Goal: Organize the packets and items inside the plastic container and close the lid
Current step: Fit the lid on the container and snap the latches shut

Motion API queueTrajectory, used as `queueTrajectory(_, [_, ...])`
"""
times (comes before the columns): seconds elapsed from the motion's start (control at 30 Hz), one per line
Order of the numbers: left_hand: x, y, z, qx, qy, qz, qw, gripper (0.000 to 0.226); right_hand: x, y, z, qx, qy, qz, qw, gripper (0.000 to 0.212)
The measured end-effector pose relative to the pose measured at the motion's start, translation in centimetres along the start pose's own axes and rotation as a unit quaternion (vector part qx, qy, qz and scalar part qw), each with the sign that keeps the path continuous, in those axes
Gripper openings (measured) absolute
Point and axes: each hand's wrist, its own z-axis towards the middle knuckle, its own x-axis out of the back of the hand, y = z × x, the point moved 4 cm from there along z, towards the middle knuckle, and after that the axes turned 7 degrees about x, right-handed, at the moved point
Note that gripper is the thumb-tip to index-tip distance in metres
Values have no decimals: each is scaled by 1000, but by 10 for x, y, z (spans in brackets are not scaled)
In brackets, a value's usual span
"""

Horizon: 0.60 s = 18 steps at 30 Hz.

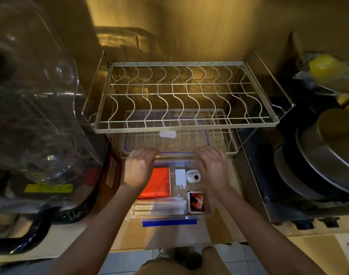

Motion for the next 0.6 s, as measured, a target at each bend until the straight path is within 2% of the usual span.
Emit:
queueTrajectory(0.07, [12, 10, -10, -19, 18, 3, 1000, 26, 15, 0, -9, -20, 12, 28, 999, 30])
queueTrajectory(0.17, [29, 24, -26, -29, 20, -11, 999, 22, 42, 2, -21, -99, 2, 120, 988, 50])
queueTrajectory(0.27, [50, 41, -41, -53, 15, -30, 998, 19, 65, 13, -31, -192, 2, 236, 953, 73])
queueTrajectory(0.33, [68, 52, -46, -54, -1, -45, 997, 24, 76, 20, -38, -219, -8, 306, 926, 76])
queueTrajectory(0.43, [96, 70, -51, -38, -13, -78, 996, 25, 93, 24, -49, -231, -48, 379, 895, 48])
queueTrajectory(0.5, [111, 78, -54, -18, -49, -123, 991, 28, 105, 20, -55, -224, -78, 418, 877, 27])
queueTrajectory(0.57, [121, 81, -56, 5, -92, -148, 985, 36, 113, 15, -61, -217, -95, 455, 858, 20])
queueTrajectory(0.6, [125, 80, -57, 10, -88, -156, 984, 37, 113, 15, -64, -220, -95, 471, 849, 18])
